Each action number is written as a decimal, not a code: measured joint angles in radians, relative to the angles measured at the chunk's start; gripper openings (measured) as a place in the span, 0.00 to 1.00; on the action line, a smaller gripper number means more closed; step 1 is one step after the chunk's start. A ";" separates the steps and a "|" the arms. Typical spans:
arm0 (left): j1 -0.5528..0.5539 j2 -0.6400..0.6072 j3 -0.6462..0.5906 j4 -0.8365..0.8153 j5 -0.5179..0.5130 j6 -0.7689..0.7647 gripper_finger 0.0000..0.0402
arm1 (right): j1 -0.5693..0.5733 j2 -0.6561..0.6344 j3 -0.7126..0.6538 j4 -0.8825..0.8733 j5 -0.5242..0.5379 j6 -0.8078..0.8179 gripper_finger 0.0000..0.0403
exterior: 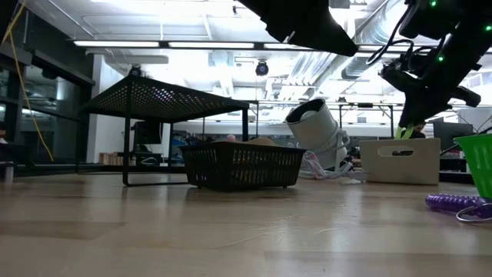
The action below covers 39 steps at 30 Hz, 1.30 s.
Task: Pick & Place Office Desk Supplies
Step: Put the green spring keychain into the white bin, then put the right orange spring keychain into the white bin
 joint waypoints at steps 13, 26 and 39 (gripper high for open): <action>0.000 0.000 0.000 0.000 0.000 0.000 0.33 | 0.000 0.040 0.000 0.010 -0.002 0.000 0.06; 0.000 0.000 0.000 0.000 0.000 0.000 0.33 | 0.000 0.047 0.000 0.010 -0.001 -0.019 0.21; 0.000 0.000 0.000 0.000 0.000 0.000 0.33 | 0.000 0.047 0.000 0.021 -0.001 -0.020 0.30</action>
